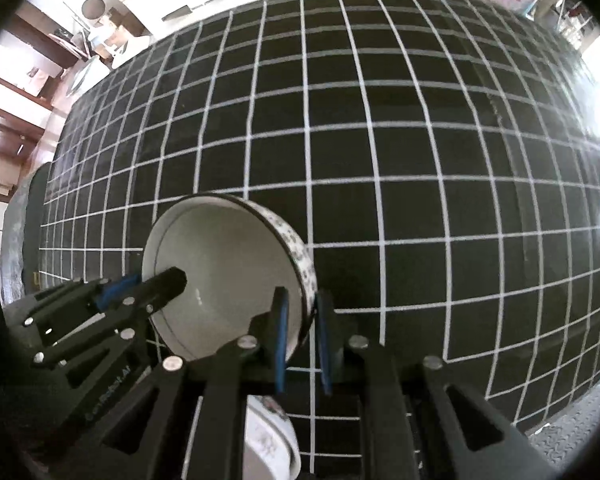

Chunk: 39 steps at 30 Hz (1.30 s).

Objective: Organize plates and bowls
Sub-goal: 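Carry the floral bowl onto the white bowl stack with the left tool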

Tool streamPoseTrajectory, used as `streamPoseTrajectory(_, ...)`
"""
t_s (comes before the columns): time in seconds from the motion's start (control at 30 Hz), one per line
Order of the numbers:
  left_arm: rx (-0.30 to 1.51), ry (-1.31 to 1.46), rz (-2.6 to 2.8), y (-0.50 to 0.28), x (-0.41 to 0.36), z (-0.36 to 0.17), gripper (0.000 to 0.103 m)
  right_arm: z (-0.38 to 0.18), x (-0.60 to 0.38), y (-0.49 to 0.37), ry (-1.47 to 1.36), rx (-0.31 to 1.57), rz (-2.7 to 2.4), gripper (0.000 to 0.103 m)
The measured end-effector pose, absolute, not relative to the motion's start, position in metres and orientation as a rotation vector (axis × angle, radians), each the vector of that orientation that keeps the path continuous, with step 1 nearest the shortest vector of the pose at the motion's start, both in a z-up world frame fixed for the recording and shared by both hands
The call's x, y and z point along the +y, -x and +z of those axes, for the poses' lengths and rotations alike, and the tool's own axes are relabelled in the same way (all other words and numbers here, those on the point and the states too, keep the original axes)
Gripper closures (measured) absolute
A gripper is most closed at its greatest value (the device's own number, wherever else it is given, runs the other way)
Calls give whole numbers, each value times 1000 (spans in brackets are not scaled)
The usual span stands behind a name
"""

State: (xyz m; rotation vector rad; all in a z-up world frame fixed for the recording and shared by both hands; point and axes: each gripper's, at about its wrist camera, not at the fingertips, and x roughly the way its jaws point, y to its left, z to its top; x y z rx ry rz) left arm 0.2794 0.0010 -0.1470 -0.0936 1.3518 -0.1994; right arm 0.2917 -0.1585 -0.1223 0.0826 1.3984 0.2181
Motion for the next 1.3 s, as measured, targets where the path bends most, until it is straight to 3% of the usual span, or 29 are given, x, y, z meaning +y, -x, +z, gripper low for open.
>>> streamPoseTrajectory(0.3, 1232, 96, -192, -257, 15, -67, 94, -68, -160, -270, -83, 1298, 217, 86)
streamPoseTrajectory(0.5, 1200, 94, -199, -234, 18, -43, 94, -47, -167, -245, -78, 1271, 229, 86)
streamPoseTrajectory(1.3, 1299, 106, -200, -147, 21, -92, 94, -99, -143, -185, -37, 1383, 225, 86)
